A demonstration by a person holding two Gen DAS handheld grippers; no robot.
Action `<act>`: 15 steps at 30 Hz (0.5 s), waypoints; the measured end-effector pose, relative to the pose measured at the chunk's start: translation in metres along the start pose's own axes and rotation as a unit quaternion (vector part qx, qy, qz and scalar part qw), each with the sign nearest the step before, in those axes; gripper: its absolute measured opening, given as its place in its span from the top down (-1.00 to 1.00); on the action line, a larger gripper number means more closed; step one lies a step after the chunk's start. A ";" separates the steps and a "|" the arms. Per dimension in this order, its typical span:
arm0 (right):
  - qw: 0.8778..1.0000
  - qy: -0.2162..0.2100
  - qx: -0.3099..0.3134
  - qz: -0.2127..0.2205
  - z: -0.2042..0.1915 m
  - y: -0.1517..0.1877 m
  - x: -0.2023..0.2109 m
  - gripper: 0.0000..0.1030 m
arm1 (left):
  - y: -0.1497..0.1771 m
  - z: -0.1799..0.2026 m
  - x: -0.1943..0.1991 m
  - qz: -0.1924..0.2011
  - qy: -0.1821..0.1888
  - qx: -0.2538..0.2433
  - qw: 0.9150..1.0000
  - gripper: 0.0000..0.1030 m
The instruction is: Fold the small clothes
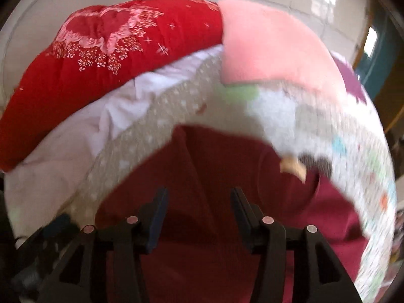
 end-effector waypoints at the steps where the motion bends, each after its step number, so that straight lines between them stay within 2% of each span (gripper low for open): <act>1: 1.000 -0.004 -0.007 -0.010 0.004 0.009 -0.001 -0.07 | 0.000 0.000 0.001 0.001 0.000 0.000 1.000 -0.45; 3: 0.997 -0.044 -0.037 -0.051 0.006 0.032 -0.008 0.43 | -0.001 -0.001 0.003 0.005 0.002 0.003 1.000 -0.45; 4: 0.993 -0.075 -0.060 -0.071 0.005 0.049 -0.008 0.58 | -0.001 0.000 0.004 0.008 0.002 0.003 1.000 -0.45; 7: 0.987 -0.123 -0.055 -0.089 -0.010 0.089 0.005 0.58 | -0.002 0.002 0.007 0.014 0.010 0.000 1.000 -0.45; 11: 0.981 -0.147 -0.041 -0.122 -0.018 0.141 0.025 0.58 | 0.005 0.014 0.001 0.002 0.008 -0.029 1.000 -0.49; 13: 0.986 -0.128 -0.048 -0.099 0.000 0.153 0.045 0.58 | 0.008 0.019 -0.002 -0.008 0.009 -0.043 0.999 -0.49; 15: 0.992 -0.065 -0.088 -0.061 0.040 0.160 0.066 0.51 | 0.009 0.021 -0.001 -0.008 0.009 -0.049 0.999 -0.49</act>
Point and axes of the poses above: each gripper's, at about its wrist camera, not at the fingertips, and x roughly against the way its jaws point, z to its right, y to its underside, the point moved 3 cm from there along -x, roughly the way its jaws point, and after that the axes turned 9 degrees about y, right-handed, at the moved point
